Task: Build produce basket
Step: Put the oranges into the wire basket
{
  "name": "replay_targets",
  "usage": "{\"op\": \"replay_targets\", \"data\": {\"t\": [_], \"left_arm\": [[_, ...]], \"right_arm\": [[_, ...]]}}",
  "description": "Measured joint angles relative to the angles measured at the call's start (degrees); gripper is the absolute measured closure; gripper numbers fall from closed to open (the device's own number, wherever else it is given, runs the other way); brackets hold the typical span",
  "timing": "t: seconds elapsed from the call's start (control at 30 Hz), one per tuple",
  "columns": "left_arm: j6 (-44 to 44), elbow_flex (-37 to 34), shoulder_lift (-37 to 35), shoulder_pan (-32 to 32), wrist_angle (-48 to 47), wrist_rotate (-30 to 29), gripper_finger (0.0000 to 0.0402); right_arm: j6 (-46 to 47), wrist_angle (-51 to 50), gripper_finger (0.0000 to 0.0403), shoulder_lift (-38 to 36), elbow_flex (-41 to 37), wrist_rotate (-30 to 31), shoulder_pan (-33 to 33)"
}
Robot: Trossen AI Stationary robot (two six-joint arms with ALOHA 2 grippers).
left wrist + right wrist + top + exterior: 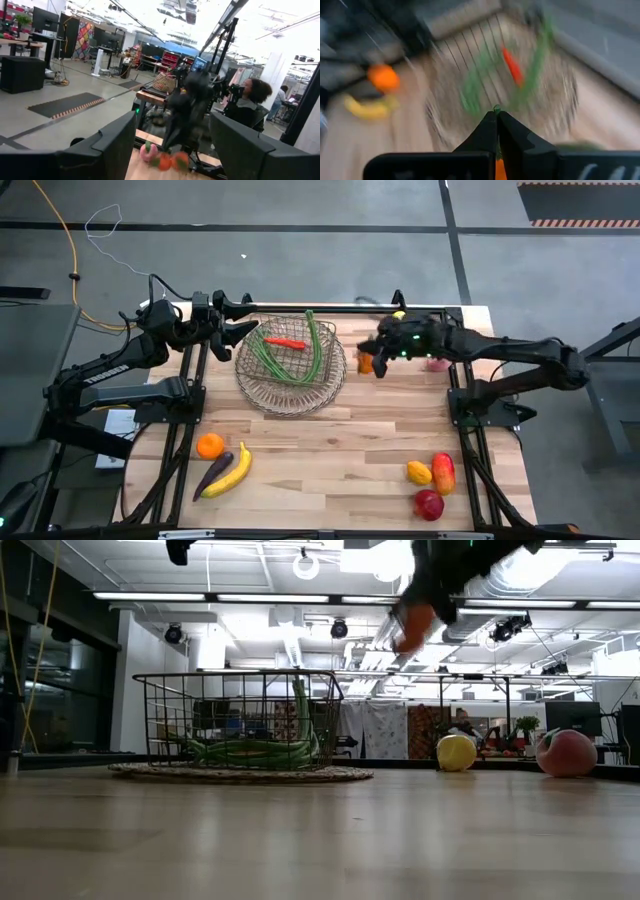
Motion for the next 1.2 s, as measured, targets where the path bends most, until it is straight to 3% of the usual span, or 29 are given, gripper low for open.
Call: {"op": "replay_targets", "data": {"t": [0.27,0.7,0.87,0.97,1.07,1.2], "left_arm": [[0.02,0.0,0.0,0.0,0.0,0.0,0.0163],[-0.8,0.0,-0.02,0.0,0.0,0.49,0.0163],[-3.89,0.01,0.72,-0.16,-0.01,11.76,0.0163],[-3.95,0.01,1.97,-1.35,0.04,13.68,0.0164],[0.65,0.0,3.43,-3.71,-0.04,10.63,0.0179],[5.02,0.01,5.1,-7.33,-1.39,-0.02,0.024]], "right_arm": [[-4.53,18.42,0.0402,-1.14,2.67,0.35,3.53],[-4.64,20.0,0.0403,-1.1,2.67,0.8,4.29],[-4.58,20.0,0.0403,-1.1,2.67,0.8,4.29],[-4.53,20.0,0.0403,-1.1,2.67,0.78,4.29],[-4.45,20.0,0.0403,-1.1,2.67,0.78,4.29],[-4.44,20.0,0.0403,-1.1,2.67,0.48,4.29]]}}
